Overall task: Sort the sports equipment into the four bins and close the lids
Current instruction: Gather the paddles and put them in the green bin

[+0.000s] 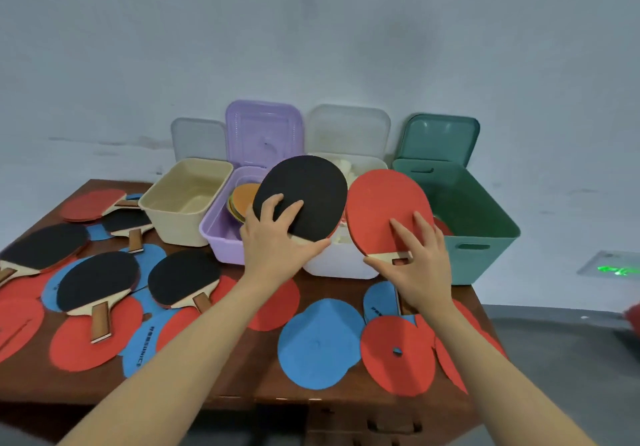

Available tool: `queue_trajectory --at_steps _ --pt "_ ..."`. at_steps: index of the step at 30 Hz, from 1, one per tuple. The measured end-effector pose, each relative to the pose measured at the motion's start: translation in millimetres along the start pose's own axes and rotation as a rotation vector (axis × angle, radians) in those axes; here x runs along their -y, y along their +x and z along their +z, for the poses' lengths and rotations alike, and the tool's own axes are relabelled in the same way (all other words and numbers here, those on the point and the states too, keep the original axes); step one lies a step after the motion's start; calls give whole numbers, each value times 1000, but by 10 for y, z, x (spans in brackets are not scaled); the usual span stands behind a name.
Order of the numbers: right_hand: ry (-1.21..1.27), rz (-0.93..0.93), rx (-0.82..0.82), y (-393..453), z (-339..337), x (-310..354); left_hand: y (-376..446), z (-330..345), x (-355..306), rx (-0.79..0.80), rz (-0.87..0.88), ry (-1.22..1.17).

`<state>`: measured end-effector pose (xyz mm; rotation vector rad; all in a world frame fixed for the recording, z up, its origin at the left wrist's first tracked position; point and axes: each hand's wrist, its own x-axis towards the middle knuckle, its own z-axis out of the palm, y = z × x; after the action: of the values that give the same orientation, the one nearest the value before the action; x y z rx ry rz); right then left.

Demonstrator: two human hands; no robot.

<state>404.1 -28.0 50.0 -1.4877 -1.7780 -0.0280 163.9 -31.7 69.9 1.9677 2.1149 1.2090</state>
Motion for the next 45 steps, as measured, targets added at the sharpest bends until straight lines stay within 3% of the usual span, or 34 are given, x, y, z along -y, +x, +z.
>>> queue_trajectory --at_steps 7,18,23,34,40,45 --pt "-34 25 -33 645 -21 -422 670 500 -314 -71 84 -35" --pt "-289 27 64 1586 -85 -1410 1524 1285 -808 53 132 -37" --pt "-301 145 149 1861 88 -1809 1765 1517 -997 101 121 -24" --pt "-414 152 649 2085 726 -2592 1956 1997 -1379 129 5 103" --pt "83 132 246 2280 416 -2644 1918 2326 -1772 211 -13 140" --pt "172 20 221 2493 28 -2793 1882 2709 -2311 279 42 111"
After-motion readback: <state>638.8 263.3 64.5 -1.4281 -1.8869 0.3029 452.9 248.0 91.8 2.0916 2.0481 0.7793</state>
